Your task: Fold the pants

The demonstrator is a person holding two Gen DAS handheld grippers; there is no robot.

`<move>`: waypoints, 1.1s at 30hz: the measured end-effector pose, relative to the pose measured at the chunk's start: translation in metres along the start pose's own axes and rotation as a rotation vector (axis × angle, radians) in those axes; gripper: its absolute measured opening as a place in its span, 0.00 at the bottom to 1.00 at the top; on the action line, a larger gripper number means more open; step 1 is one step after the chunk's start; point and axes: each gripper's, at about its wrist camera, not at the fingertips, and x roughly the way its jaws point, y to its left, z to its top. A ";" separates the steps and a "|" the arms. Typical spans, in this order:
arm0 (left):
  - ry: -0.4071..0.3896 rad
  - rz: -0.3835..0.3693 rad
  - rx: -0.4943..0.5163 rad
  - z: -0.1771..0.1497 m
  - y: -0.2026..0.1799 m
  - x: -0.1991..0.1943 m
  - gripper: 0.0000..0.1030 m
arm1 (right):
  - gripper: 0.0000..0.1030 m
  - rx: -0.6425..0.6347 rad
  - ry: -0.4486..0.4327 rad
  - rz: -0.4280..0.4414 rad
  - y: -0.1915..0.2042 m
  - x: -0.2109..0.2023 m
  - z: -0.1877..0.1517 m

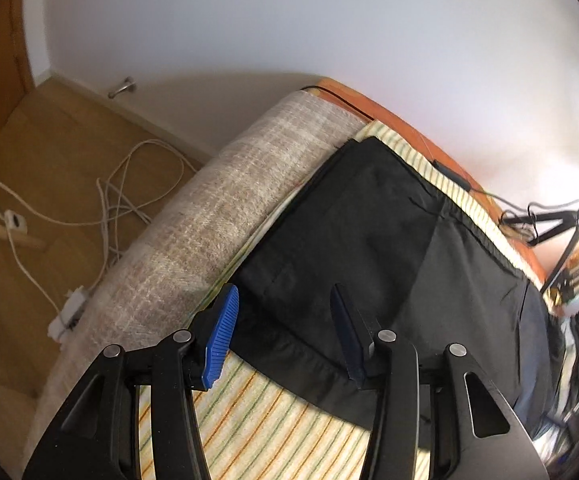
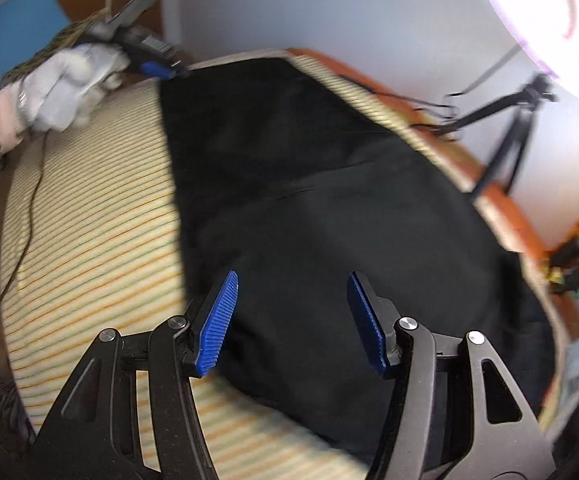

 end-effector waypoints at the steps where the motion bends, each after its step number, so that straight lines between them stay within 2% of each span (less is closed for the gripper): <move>1: -0.002 -0.008 -0.002 0.001 0.000 0.000 0.45 | 0.57 -0.007 0.005 0.007 0.007 0.002 0.000; 3: -0.004 -0.005 0.012 0.001 -0.002 0.002 0.45 | 0.57 -0.018 0.016 0.025 0.016 0.009 0.000; 6: -0.018 -0.004 0.004 0.002 -0.001 0.005 0.43 | 0.57 -0.033 0.036 -0.010 0.022 0.021 0.001; 7: -0.019 -0.008 -0.004 0.002 0.000 0.007 0.42 | 0.57 -0.030 0.039 0.005 0.022 0.025 0.002; 8: -0.022 -0.009 -0.015 0.004 0.001 0.007 0.39 | 0.57 -0.027 0.042 0.011 0.024 0.025 0.001; 9: -0.021 -0.016 -0.030 0.005 0.003 0.009 0.27 | 0.57 -0.033 0.046 0.012 0.027 0.028 0.002; 12: -0.025 -0.026 -0.065 0.006 0.011 0.010 0.11 | 0.56 -0.068 0.066 -0.013 0.032 0.032 0.000; 15: -0.031 -0.052 -0.079 0.004 0.014 0.010 0.08 | 0.31 -0.047 0.087 0.008 0.030 0.035 -0.001; 16: -0.035 -0.056 -0.079 0.003 0.014 0.009 0.07 | 0.20 -0.034 0.087 0.015 0.029 0.034 -0.001; 17: -0.041 -0.064 -0.079 0.002 0.014 0.007 0.06 | 0.14 -0.031 0.087 0.011 0.028 0.033 -0.001; 22: -0.066 -0.069 -0.067 0.003 0.010 0.000 0.05 | 0.08 0.000 0.067 0.020 0.023 0.025 -0.002; 27: -0.112 -0.011 -0.011 -0.003 0.001 -0.016 0.05 | 0.06 -0.006 0.047 0.044 0.024 0.013 -0.001; 33: -0.103 0.044 0.022 -0.007 0.005 -0.013 0.05 | 0.05 -0.034 0.070 0.074 0.032 0.015 -0.006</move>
